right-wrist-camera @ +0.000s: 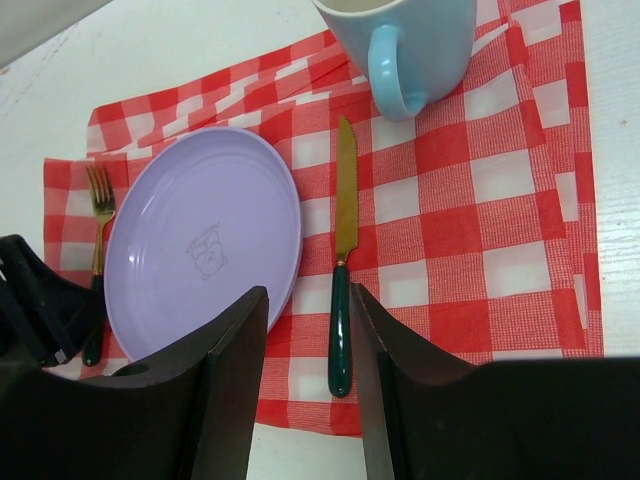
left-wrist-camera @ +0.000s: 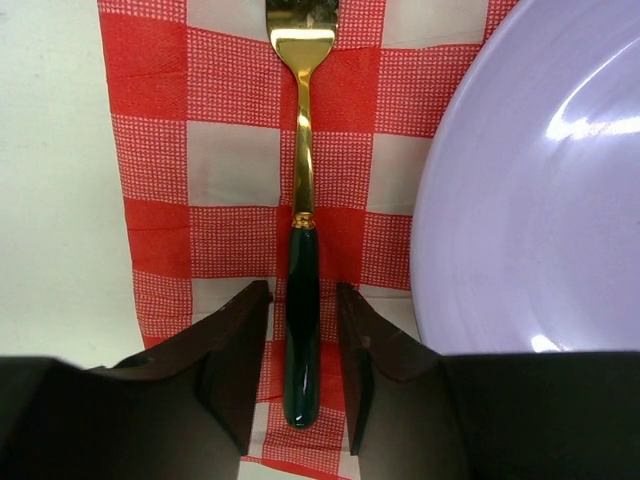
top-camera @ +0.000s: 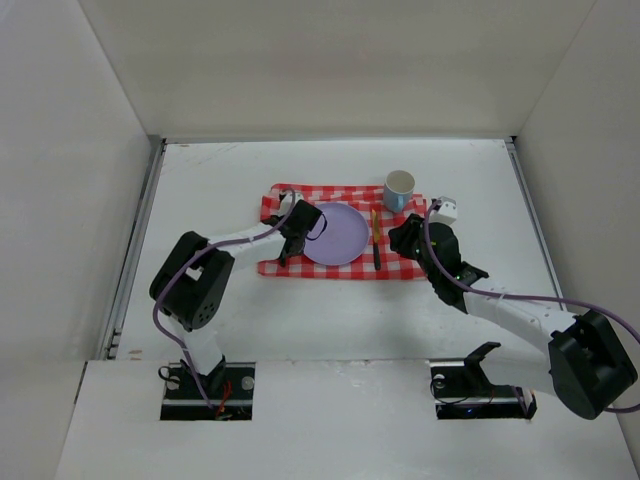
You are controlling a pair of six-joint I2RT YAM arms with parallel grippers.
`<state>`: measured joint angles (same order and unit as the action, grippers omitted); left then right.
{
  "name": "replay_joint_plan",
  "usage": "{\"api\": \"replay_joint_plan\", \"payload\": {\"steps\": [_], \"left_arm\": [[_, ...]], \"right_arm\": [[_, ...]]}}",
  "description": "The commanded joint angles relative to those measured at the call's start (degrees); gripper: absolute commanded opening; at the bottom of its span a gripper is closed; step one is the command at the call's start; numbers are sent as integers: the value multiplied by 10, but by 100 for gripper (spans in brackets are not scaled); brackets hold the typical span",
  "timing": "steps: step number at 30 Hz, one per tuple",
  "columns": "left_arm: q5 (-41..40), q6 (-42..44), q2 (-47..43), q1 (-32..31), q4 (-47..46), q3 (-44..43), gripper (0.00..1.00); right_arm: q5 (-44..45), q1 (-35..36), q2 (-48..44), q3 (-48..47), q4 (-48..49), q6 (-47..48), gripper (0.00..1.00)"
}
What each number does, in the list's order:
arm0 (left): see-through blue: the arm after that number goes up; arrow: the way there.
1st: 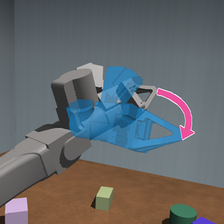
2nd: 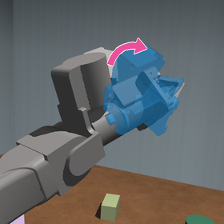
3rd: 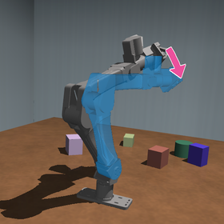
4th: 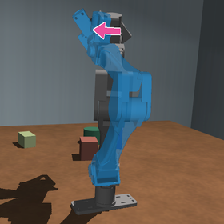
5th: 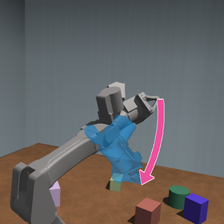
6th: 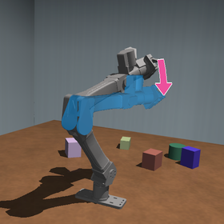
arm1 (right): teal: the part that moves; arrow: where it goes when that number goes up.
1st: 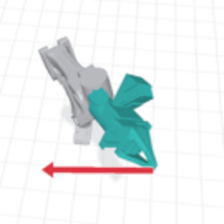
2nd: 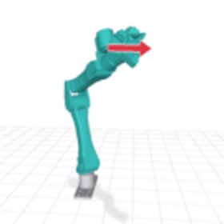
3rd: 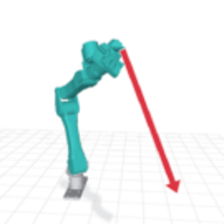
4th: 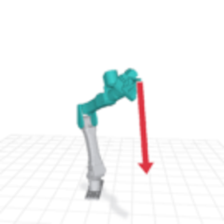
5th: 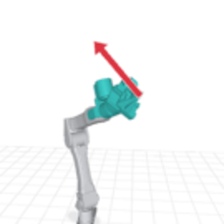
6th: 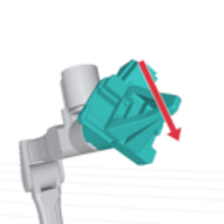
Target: Set the dinner table for one person
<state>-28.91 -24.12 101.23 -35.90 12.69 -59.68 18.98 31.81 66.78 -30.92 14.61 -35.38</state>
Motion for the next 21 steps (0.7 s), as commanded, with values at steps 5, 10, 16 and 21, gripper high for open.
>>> {"api": "replay_joint_plan", "payload": {"steps": [5, 10, 16, 21], "left_arm": [[-39, -3, -85, -11, 4, 12, 43], [-39, -35, -154, -8, -11, 45, 44], [-19, -98, -276, 22, -41, 128, 43], [2, -157, -373, 96, -35, 213, 45]], "right_arm": [[-2, -8, -6, 0, 32, -4, 44], [-1, -7, -12, 2, 32, -3, 36], [37, -15, -82, 36, 49, -9, 20], [52, -43, -122, 63, 55, -36, 27]]}}
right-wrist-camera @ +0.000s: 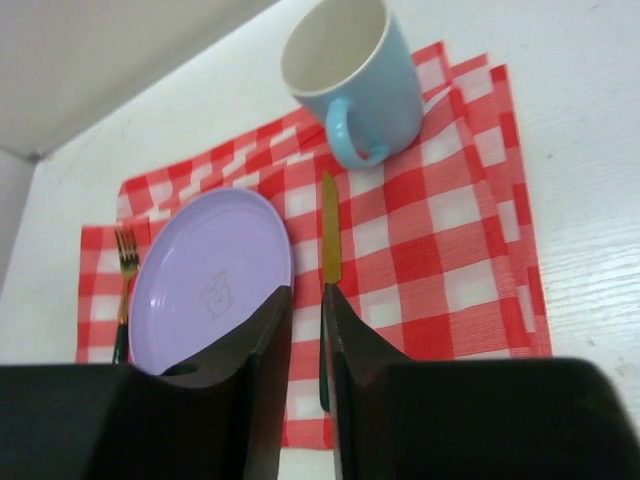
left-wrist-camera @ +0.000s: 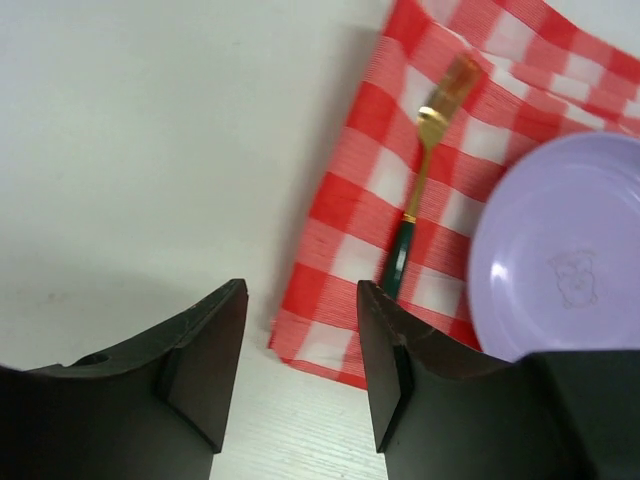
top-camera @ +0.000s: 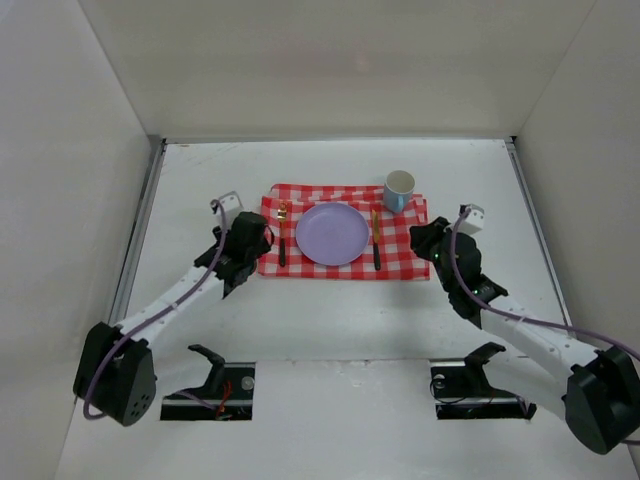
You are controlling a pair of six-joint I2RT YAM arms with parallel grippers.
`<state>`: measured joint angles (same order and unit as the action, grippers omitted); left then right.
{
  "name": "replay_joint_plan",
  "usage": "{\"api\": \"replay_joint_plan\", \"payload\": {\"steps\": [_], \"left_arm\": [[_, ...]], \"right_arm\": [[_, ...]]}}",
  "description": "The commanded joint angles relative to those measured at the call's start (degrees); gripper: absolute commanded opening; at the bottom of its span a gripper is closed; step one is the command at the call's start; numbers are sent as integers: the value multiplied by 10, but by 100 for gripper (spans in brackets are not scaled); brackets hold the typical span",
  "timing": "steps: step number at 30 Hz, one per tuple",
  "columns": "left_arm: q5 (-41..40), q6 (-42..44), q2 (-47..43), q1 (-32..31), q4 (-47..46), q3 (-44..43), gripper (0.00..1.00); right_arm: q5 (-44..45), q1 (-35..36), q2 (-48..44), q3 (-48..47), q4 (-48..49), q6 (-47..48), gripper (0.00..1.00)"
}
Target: Set the dinner table for one person
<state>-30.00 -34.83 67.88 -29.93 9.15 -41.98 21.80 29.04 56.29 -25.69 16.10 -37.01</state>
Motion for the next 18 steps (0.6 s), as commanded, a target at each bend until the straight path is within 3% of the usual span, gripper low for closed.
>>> {"api": "replay_joint_plan", "payload": {"steps": [1, 7, 18], "left_arm": [[25, -60, -58, 55, 2, 53, 46], [66, -92, -144, 122, 25, 123, 50], [86, -97, -198, 191, 60, 162, 50]], "right_arm": [[24, -24, -22, 17, 42, -26, 30], [20, -88, -74, 58, 48, -74, 52], [-10, -106, -57, 59, 53, -90, 56]]}}
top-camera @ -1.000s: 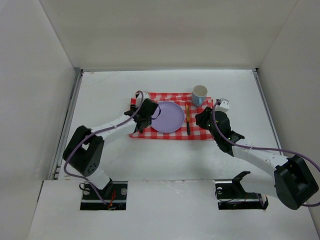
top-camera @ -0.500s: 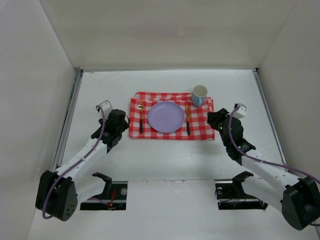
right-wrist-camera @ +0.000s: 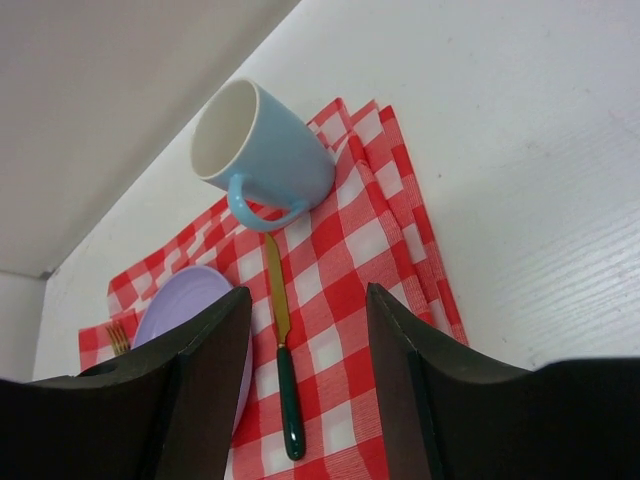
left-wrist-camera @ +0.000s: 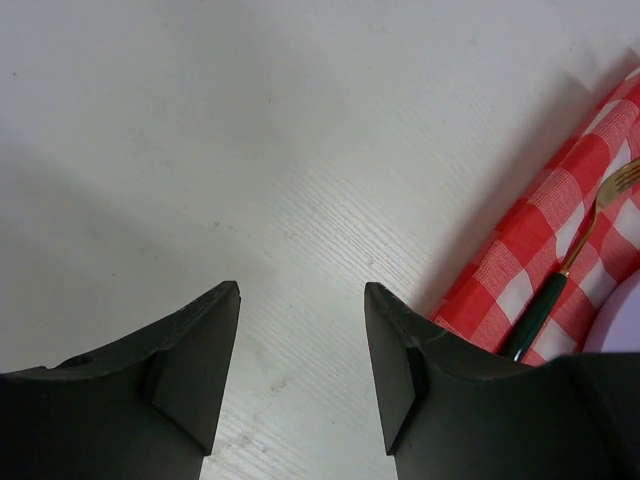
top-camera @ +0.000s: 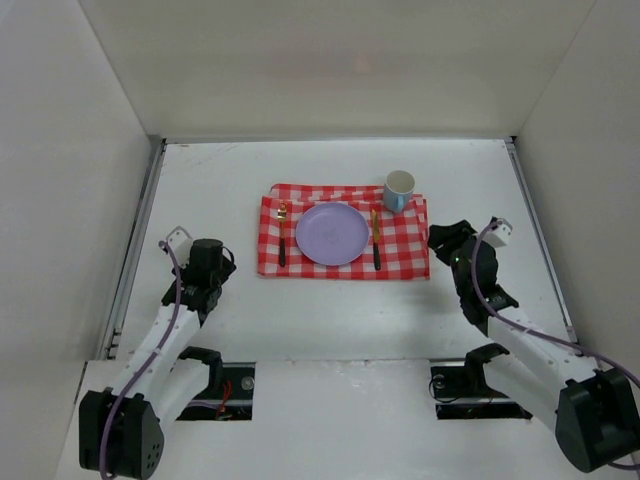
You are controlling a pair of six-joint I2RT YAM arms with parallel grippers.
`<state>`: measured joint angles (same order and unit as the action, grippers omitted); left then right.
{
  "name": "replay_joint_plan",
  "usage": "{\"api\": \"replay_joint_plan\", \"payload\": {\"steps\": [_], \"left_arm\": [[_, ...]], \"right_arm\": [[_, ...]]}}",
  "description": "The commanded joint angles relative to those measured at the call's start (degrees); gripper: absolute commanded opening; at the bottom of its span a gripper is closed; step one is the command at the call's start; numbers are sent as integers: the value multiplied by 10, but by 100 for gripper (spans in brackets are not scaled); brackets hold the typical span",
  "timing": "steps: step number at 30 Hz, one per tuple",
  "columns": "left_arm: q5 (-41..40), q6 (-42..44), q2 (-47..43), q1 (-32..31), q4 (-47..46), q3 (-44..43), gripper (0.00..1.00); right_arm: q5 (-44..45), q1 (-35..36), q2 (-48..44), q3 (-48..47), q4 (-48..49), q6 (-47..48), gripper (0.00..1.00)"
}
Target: Set the dinner table for one person
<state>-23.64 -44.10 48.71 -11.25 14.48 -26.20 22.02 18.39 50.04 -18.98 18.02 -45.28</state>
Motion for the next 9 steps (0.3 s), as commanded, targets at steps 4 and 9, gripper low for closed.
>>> {"api": "replay_joint_plan", "payload": {"steps": [4, 9], "left_arm": [[18, -6, -4, -11, -1, 7, 48], [13, 4, 2, -15, -1, -4, 50]], "right_arm": [[-15, -2, -6, -4, 34, -9, 56], [-15, -3, -17, -1, 34, -10, 56]]}}
